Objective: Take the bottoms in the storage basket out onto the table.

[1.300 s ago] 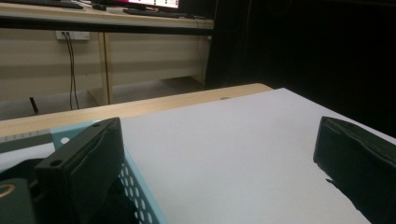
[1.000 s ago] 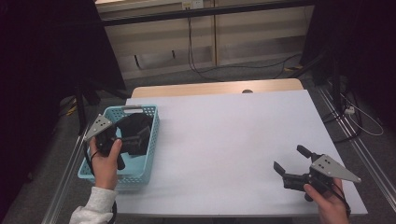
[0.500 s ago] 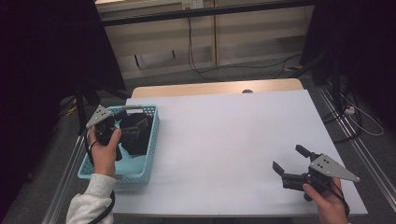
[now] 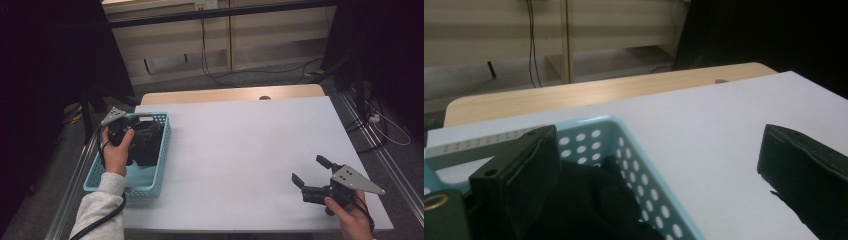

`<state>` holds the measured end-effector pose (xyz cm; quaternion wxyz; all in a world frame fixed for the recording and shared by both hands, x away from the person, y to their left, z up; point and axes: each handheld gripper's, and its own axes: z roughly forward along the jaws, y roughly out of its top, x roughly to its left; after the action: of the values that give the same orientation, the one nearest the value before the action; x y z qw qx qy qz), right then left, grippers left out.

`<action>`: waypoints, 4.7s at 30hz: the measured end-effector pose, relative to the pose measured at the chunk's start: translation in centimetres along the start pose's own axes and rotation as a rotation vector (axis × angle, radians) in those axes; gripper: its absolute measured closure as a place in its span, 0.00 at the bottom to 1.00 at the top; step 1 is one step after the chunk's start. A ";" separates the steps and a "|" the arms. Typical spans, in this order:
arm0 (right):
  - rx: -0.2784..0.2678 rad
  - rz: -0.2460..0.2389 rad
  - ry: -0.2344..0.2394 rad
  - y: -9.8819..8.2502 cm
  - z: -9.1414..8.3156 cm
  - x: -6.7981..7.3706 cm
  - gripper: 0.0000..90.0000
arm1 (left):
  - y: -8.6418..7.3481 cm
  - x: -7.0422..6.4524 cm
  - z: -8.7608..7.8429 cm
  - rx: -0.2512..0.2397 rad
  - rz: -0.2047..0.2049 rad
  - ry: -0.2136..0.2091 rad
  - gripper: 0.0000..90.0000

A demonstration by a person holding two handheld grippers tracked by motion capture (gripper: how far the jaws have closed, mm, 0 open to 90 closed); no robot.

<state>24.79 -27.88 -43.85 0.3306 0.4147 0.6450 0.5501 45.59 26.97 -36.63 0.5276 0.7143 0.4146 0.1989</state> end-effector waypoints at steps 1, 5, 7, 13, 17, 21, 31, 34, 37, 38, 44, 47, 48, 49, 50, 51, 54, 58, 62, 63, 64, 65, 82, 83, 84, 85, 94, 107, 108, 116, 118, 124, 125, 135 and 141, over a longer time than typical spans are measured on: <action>-0.001 0.001 0.001 0.0 0.0 0.0 0.01 | -0.1 0.3 0.1 0.009 -0.005 0.006 0.04; -0.001 0.004 0.002 0.0 0.1 0.1 0.01 | -0.7 1.4 0.7 0.043 -0.029 0.044 0.04; -0.001 0.003 0.007 0.0 0.1 0.1 0.01 | -0.9 2.0 0.9 0.058 -0.047 0.067 0.04; 0.003 0.004 0.009 0.0 0.1 0.1 0.01 | -1.6 3.4 2.0 0.115 -0.103 0.115 0.06; 0.005 0.004 0.009 0.0 0.1 0.1 0.01 | -1.8 3.8 2.8 0.172 -0.107 0.129 0.06; 0.004 0.004 0.012 0.0 0.1 0.1 0.01 | -2.1 4.1 3.5 0.206 -0.108 0.162 0.06; 0.006 -0.002 0.017 0.0 0.2 0.2 0.01 | -4.0 4.7 5.2 0.338 -0.073 0.213 0.04; 0.006 -0.002 0.021 -0.1 0.2 0.2 0.01 | -4.2 4.5 5.7 0.367 -0.031 0.221 0.03; 0.008 0.002 0.023 0.0 0.3 0.3 0.01 | -4.6 4.4 6.3 0.408 -0.017 0.230 0.01; 0.008 0.002 0.023 0.0 0.3 0.3 0.01 | -4.8 4.4 6.4 0.419 -0.020 0.238 0.00; 0.006 0.020 0.029 -0.1 0.3 0.2 0.01 | -5.4 4.2 6.8 0.461 -0.059 0.260 0.00; 0.005 0.018 0.026 -0.1 0.2 0.2 0.01 | -5.7 4.2 6.9 0.470 -0.051 0.281 0.00; 0.006 0.018 0.028 -0.1 0.2 0.2 0.01 | -5.8 4.1 7.0 0.470 -0.044 0.293 0.00; 0.008 0.011 0.031 -0.1 0.2 0.2 0.01 | -5.8 3.9 7.2 0.480 -0.031 0.299 0.00; 0.008 0.008 0.034 -0.1 0.2 0.2 0.01 | -5.8 3.8 7.3 0.486 -0.029 0.303 0.00; 0.010 0.004 0.034 -0.1 0.2 0.3 0.01 | -5.8 3.7 7.3 0.490 -0.036 0.306 0.00; 0.009 0.004 0.036 -0.1 0.2 0.3 0.01 | -5.9 3.6 7.3 0.481 -0.044 0.313 0.02; 0.009 0.003 0.035 -0.1 0.2 0.3 0.01 | -5.8 3.2 7.2 0.485 -0.055 0.320 0.08; 0.010 0.004 0.036 -0.1 0.2 0.3 0.01 | -5.7 3.0 7.0 0.495 -0.066 0.316 0.16; 0.010 0.004 0.036 -0.1 0.2 0.3 0.01 | -5.6 2.9 6.9 0.497 -0.068 0.316 0.19; 0.008 0.008 0.037 -0.1 0.3 0.3 0.01 | -5.6 2.8 6.9 0.496 -0.068 0.315 0.21; 0.009 0.007 0.037 -0.1 0.3 0.3 0.01 | -5.5 2.8 6.9 0.501 -0.069 0.309 0.24; 0.014 0.008 0.033 -0.1 0.4 0.3 0.01 | -4.3 2.5 6.7 0.574 -0.123 0.305 0.57; 0.013 0.007 0.031 -0.1 0.3 0.2 0.01 | -4.3 2.6 6.7 0.560 -0.145 0.305 0.58; 0.013 0.008 0.029 -0.1 0.3 0.2 0.01 | -4.2 2.8 6.5 0.572 -0.144 0.299 0.59; 0.010 0.011 0.029 -0.1 0.3 0.2 0.01 | -4.2 2.9 6.5 0.567 -0.158 0.296 0.59; 0.007 0.017 0.022 -0.1 0.2 0.1 0.01 | -3.0 3.7 4.7 0.504 -0.252 0.273 0.75; 0.006 0.015 0.023 -0.1 0.3 0.1 0.01 | 1.1 4.0 1.9 0.433 -0.239 0.264 0.78; 0.007 0.015 0.024 -0.1 0.3 0.1 0.01 | 1.5 3.9 1.7 0.415 -0.242 0.263 0.78; 0.006 0.014 0.026 -0.1 0.3 0.2 0.01 | 4.7 2.2 0.3 0.315 -0.199 0.200 0.79; 0.007 0.013 0.026 -0.1 0.3 0.2 0.01 | 5.3 1.7 0.1 0.289 -0.201 0.179 0.79; 0.009 0.013 0.025 -0.1 0.3 0.2 0.01 | 6.8 -0.6 0.4 0.257 -0.160 0.108 0.79; 0.008 0.013 0.025 -0.1 0.3 0.2 0.01 | 7.1 -1.1 0.4 0.260 -0.143 0.099 0.79; 0.008 0.013 0.027 -0.1 0.3 0.2 0.01 | 10.2 -5.1 1.2 0.239 -0.055 0.014 0.79; 0.007 0.011 0.029 -0.1 0.3 0.2 0.01 | 11.6 -6.4 1.8 0.243 -0.048 -0.005 0.79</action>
<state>24.97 -27.56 -43.99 0.3170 0.4114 0.6491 0.5557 47.68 19.64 -25.66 0.4427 0.7632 0.4516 0.1326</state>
